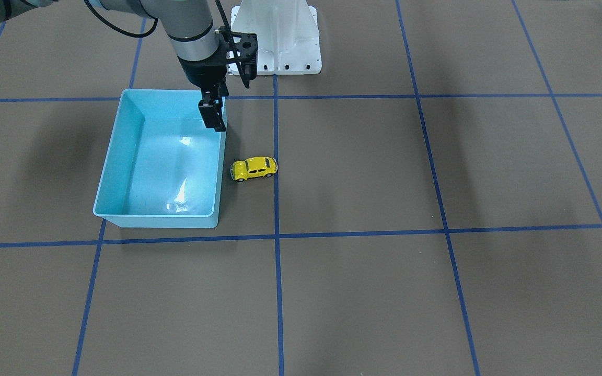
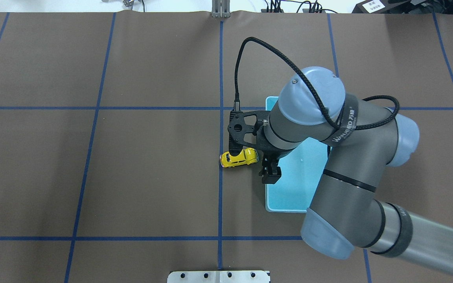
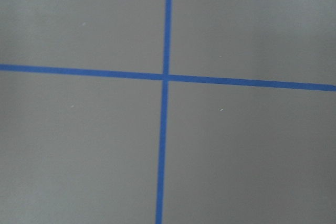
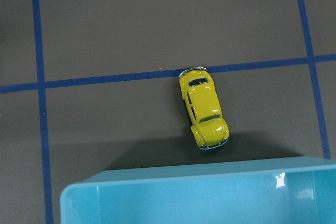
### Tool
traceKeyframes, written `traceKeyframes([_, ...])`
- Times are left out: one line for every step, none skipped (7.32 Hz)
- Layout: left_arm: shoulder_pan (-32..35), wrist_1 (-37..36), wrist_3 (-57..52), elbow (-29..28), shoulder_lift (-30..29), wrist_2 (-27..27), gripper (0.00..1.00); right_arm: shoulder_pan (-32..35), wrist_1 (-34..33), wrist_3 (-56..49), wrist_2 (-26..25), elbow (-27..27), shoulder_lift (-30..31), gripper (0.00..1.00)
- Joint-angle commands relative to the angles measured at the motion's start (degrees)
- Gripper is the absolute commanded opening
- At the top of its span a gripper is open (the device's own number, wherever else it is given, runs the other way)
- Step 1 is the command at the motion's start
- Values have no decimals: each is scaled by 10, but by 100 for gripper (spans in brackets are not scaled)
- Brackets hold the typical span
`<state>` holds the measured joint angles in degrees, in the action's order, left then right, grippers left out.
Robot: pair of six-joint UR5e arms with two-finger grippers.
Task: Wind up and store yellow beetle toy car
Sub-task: 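Lower the right gripper over the yellow car beside the bin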
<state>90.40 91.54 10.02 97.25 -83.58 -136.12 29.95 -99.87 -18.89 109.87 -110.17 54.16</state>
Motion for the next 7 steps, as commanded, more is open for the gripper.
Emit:
traceKeyframes([0,0,1,-1,1,0,100,-35,55,-4,-57,80,-26,100])
traceKeyframes([0,0,1,-2,2,0,100,-38,70,-36,-72,107,-30,100])
traceKeyframes([0,0,1,-1,3,0,100,-38,92,-75,-76,138,-40,100])
traceKeyframes([0,0,1,-1,3,0,100,-38,118,-85,-87,159,-41,100])
traceKeyframes([0,0,1,-2,4,0,100,-37,135,-86,-88,172,-42,100])
traceKeyframes([0,0,1,-2,4,0,100,-35,146,-91,-89,178,-41,100])
traceKeyframes([0,0,1,-2,4,0,100,-30,146,-96,-89,183,-42,100])
